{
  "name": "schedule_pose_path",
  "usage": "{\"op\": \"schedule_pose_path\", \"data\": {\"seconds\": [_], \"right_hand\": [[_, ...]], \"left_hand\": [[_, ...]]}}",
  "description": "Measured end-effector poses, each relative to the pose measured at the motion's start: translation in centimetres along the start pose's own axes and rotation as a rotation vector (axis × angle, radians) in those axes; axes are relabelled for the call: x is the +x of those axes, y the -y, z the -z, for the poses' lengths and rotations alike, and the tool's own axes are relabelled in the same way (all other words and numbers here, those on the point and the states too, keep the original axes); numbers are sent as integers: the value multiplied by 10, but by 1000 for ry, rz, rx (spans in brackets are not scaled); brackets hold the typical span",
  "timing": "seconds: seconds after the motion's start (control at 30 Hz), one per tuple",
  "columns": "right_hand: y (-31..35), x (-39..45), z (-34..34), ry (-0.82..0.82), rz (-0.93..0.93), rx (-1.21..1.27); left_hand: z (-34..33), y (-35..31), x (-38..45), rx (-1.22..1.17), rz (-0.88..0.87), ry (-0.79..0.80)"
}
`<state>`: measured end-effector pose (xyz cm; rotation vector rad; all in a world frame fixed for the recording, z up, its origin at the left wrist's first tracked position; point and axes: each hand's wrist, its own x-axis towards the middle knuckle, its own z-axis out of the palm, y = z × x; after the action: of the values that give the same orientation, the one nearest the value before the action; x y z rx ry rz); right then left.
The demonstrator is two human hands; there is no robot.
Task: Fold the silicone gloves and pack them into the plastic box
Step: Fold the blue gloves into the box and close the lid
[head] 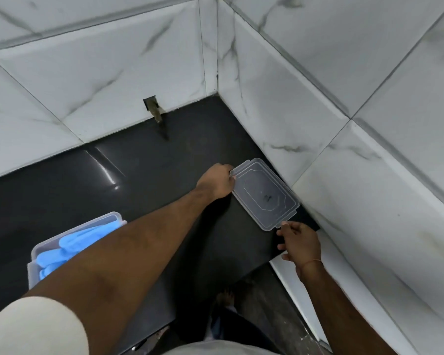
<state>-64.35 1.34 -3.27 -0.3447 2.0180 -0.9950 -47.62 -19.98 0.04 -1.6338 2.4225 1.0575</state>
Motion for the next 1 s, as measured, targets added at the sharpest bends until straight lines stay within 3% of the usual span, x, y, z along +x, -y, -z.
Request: {"op": "schedule_pose_path", "data": {"seconds": [0.23,0.43,0.7,1.0], "right_hand": [[4,8,-1,61,-7,21],[27,-8,-30,175,53,159],[82,-65,-101,450,140,296],[89,-137,-187,665,241,60]], "left_hand": [[11,24,-5,-97,46,-57],[51,59,-44,-273,37,-307],[108,132,-165,-489,96,-669],[107,231,-299,-856,263,-754]]}}
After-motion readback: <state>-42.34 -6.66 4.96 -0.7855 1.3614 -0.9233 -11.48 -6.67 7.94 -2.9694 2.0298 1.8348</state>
